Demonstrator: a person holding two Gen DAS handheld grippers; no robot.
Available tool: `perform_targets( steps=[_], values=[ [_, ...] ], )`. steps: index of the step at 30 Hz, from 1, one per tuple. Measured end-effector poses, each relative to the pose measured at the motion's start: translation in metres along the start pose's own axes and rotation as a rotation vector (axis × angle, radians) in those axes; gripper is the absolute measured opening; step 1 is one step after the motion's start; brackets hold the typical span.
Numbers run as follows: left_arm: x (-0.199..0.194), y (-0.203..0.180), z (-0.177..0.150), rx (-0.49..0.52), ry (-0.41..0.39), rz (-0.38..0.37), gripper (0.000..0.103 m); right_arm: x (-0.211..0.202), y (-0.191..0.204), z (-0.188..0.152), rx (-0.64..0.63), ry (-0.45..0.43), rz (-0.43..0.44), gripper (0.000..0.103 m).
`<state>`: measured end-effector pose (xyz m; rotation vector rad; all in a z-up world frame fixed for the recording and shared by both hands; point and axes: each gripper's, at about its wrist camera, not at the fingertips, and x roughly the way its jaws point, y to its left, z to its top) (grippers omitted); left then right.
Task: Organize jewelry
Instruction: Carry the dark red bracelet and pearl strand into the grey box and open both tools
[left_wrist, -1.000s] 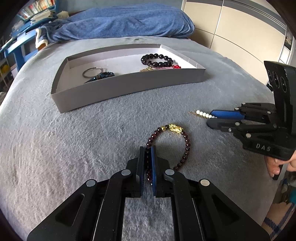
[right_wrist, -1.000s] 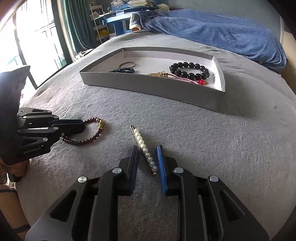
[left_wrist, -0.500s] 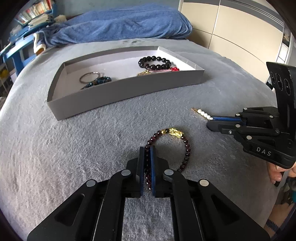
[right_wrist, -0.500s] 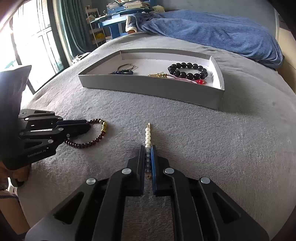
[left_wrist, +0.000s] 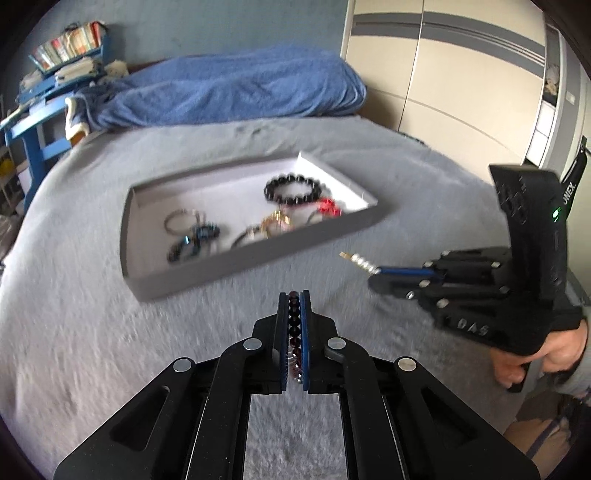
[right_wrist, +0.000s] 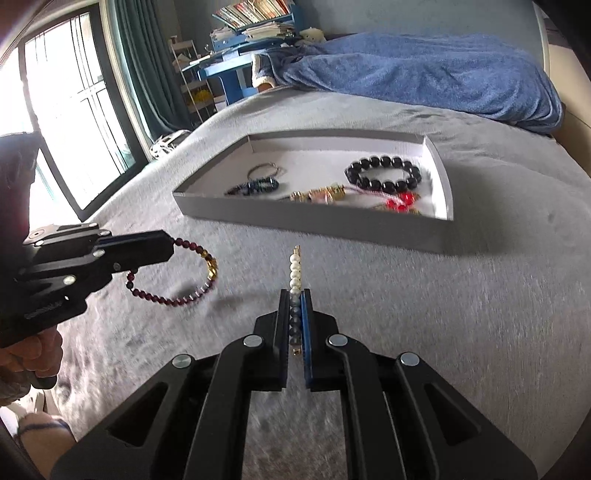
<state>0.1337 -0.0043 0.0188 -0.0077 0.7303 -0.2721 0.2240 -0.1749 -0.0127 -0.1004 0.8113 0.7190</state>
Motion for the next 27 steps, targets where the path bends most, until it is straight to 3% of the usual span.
perform_targets(
  steps=[15, 27],
  values=[
    [-0.002, 0.039, 0.07, -0.031, -0.095, 0.061, 0.006, 0.013, -0.012, 0.076, 0.02, -0.038, -0.036, 0.006],
    [0.039, 0.074, 0.108, -0.032, -0.072, 0.109, 0.006, 0.059, -0.035, 0.12, 0.09, 0.003, -0.055, 0.006]
  ],
)
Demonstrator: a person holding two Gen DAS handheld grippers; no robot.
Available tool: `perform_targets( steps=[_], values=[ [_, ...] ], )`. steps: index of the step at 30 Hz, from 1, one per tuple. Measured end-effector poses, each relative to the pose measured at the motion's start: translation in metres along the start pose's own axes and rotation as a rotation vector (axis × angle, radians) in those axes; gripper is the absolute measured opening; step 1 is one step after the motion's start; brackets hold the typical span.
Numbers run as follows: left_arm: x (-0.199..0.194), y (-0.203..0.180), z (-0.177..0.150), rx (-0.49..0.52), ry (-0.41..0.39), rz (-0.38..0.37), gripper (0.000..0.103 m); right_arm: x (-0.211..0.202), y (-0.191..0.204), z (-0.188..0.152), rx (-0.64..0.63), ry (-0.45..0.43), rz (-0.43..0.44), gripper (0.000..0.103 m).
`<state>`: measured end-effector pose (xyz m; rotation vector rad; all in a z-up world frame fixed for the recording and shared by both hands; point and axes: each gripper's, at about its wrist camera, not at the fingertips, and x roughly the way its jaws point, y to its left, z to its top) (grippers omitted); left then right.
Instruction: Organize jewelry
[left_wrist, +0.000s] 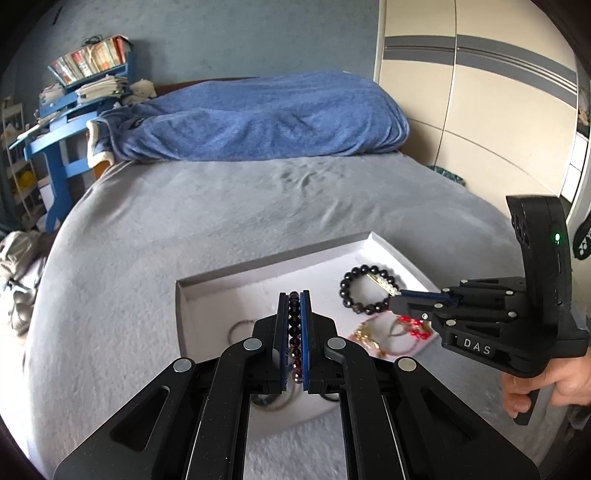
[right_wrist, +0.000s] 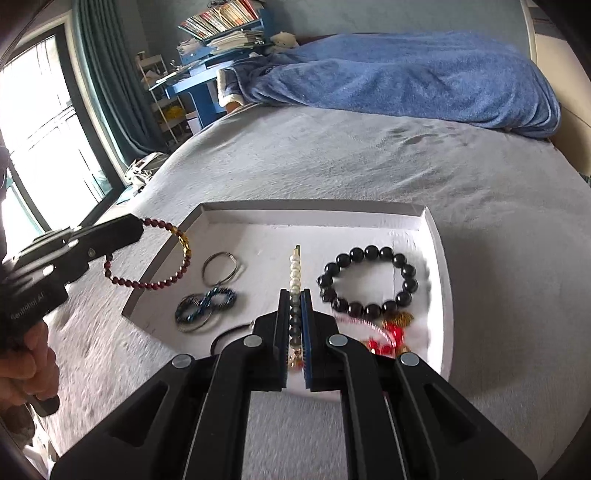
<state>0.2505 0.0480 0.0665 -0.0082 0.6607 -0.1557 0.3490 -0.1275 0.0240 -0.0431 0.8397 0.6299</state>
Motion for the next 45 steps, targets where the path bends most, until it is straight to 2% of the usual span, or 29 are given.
perform_targets(
  steps=[11, 27, 28, 30, 36, 37, 38, 39, 42, 44, 45],
  values=[
    [0.046, -0.011, -0.005, 0.011, 0.043, -0.019, 0.006, 0.056, -0.004, 0.006, 0.02, 0.087, -0.029, 0.006],
    [0.083, -0.007, -0.034, -0.002, 0.127, 0.018, 0.006, 0.083, 0.007, 0.002, -0.054, 0.116, -0.075, 0.008],
    [0.082, -0.005, -0.036, -0.005, 0.128, 0.025, 0.011, 0.083, 0.008, 0.003, -0.058, 0.117, -0.079, 0.01],
    [0.079, -0.001, -0.037, -0.022, 0.119, 0.032, 0.02, 0.081, 0.01, 0.002, -0.071, 0.108, -0.087, 0.024],
    [0.059, 0.005, -0.044, -0.055, 0.079, 0.038, 0.039, 0.056, 0.015, -0.002, -0.093, 0.032, -0.076, 0.034],
    [0.054, 0.006, -0.045, -0.058, 0.071, 0.033, 0.045, 0.052, 0.015, -0.003, -0.091, 0.02, -0.074, 0.037],
    [0.049, 0.006, -0.047, -0.063, 0.059, 0.032, 0.058, 0.045, 0.014, -0.004, -0.088, 0.0, -0.069, 0.043],
    [0.045, 0.006, -0.047, -0.067, 0.048, 0.034, 0.063, 0.04, 0.014, -0.004, -0.087, -0.016, -0.066, 0.047],
    [0.03, 0.007, -0.049, -0.08, 0.016, 0.034, 0.069, 0.021, 0.014, -0.008, -0.084, -0.061, -0.062, 0.05],
    [0.02, 0.006, -0.051, -0.087, -0.003, 0.042, 0.077, 0.009, 0.014, -0.012, -0.082, -0.085, -0.069, 0.053],
    [0.017, 0.005, -0.051, -0.088, -0.011, 0.043, 0.077, 0.003, 0.013, -0.014, -0.076, -0.096, -0.067, 0.055]
  ],
)
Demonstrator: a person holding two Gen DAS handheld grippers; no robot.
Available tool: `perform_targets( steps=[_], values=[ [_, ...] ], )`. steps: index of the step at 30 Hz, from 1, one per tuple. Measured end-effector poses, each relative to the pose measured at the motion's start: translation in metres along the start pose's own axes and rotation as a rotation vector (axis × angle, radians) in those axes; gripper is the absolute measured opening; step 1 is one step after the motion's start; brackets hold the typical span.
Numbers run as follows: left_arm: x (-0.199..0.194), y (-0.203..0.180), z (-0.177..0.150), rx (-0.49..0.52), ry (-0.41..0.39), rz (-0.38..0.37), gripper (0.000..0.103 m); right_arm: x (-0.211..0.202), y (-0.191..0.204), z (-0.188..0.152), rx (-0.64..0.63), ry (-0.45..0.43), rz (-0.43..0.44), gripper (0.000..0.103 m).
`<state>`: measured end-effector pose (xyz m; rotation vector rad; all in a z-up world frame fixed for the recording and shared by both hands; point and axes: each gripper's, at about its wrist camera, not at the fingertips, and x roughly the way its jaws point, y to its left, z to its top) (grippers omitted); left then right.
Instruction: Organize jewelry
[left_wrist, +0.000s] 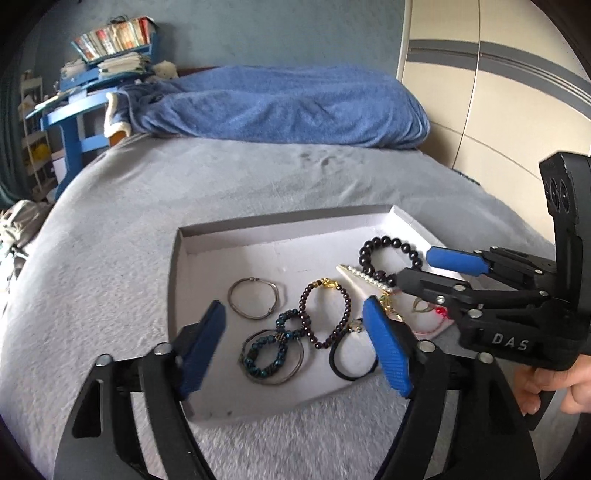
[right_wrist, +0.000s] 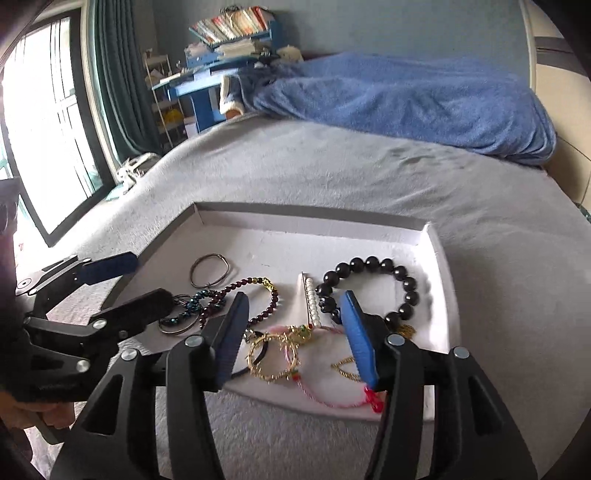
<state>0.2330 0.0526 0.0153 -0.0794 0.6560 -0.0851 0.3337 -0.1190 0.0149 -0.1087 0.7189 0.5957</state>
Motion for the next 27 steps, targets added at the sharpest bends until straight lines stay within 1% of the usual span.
perform_targets(
  steps=[1, 3, 6, 8, 10, 13, 18, 22, 27],
  values=[
    [-0.005, 0.0, -0.001, -0.003, -0.008, -0.001, 0.077, -0.006, -0.001, -0.001, 0.007, -0.011, -0.001, 0.058],
    [-0.014, -0.002, -0.003, -0.006, -0.033, 0.015, 0.077, -0.018, -0.002, -0.005, 0.017, -0.041, -0.003, 0.069],
    [-0.028, -0.005, -0.01, -0.009, -0.069, 0.028, 0.079, -0.033, -0.001, -0.013, 0.026, -0.073, -0.008, 0.077],
    [-0.035, -0.006, -0.014, -0.022, -0.087, 0.039, 0.087, -0.044, 0.0, -0.023, 0.034, -0.097, -0.011, 0.08],
    [-0.044, -0.007, -0.022, -0.045, -0.108, 0.046, 0.09, -0.051, 0.003, -0.031, 0.037, -0.112, -0.022, 0.082],
    [-0.057, -0.008, -0.033, -0.072, -0.134, 0.049, 0.094, -0.064, 0.007, -0.046, 0.056, -0.139, -0.031, 0.088],
    [-0.075, -0.011, -0.056, -0.089, -0.159, 0.071, 0.096, -0.083, 0.017, -0.073, 0.055, -0.182, -0.057, 0.096],
    [-0.085, -0.015, -0.073, -0.104, -0.17, 0.075, 0.098, -0.091, 0.026, -0.086, 0.028, -0.202, -0.071, 0.097],
    [-0.096, -0.019, -0.084, -0.1, -0.216, 0.083, 0.098, -0.106, 0.039, -0.096, -0.017, -0.27, -0.095, 0.097]
  ],
)
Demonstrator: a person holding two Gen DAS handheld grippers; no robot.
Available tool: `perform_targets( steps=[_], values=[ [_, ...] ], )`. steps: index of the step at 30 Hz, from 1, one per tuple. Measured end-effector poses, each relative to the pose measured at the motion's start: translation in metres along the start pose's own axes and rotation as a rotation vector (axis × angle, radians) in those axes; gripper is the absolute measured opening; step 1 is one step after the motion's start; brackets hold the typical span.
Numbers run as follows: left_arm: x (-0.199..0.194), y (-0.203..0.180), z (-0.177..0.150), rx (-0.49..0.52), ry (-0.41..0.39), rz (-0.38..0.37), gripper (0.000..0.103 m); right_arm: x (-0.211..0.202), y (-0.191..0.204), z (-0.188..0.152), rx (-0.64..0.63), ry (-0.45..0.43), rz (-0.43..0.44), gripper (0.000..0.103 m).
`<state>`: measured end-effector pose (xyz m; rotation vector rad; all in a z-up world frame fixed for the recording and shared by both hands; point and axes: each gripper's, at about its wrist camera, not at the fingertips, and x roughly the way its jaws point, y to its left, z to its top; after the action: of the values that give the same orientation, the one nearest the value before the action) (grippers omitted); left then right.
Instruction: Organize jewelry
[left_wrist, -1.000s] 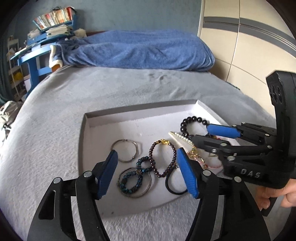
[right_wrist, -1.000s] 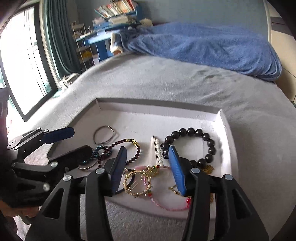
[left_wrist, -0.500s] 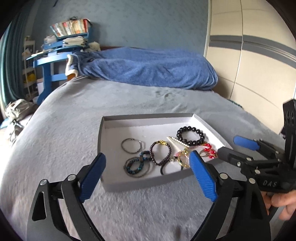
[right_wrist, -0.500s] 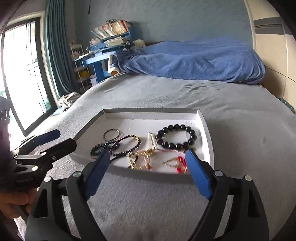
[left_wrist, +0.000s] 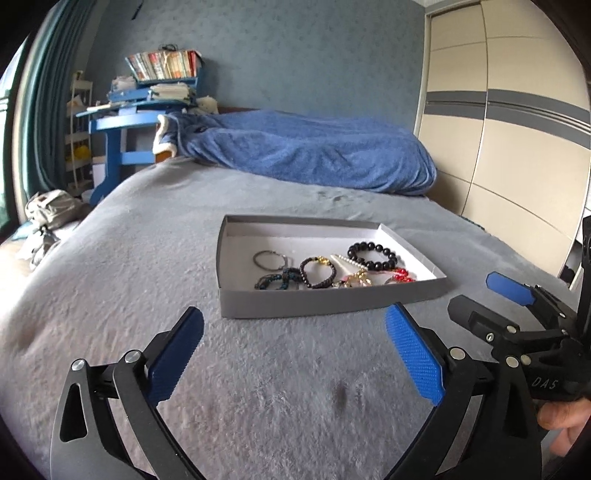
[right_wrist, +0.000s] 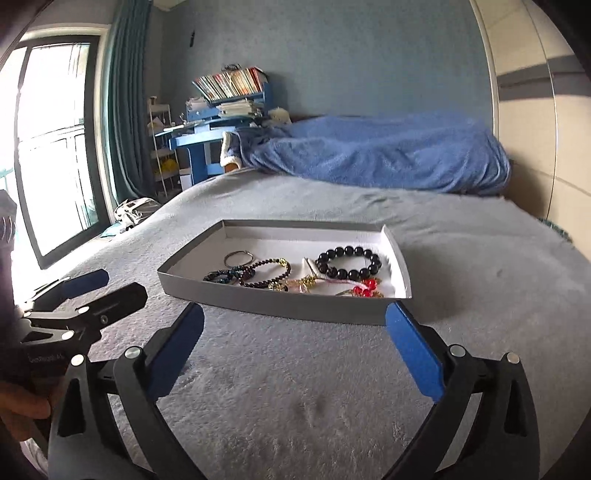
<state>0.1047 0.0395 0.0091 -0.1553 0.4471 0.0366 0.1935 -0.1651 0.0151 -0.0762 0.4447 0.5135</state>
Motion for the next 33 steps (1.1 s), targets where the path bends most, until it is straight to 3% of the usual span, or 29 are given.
perform_targets(
  steps=[6, 33],
  values=[
    [-0.0043, -0.0025, -0.0053, 0.014, -0.015, 0.027, 0.098, 0.0, 0.0003, -0.0078, 0.01, 0.012, -0.057, 0.097],
    [0.0017, -0.0053, -0.0079, 0.024, 0.007, 0.031, 0.098, -0.0002, 0.0013, -0.011, 0.005, 0.013, -0.055, 0.097]
  ],
)
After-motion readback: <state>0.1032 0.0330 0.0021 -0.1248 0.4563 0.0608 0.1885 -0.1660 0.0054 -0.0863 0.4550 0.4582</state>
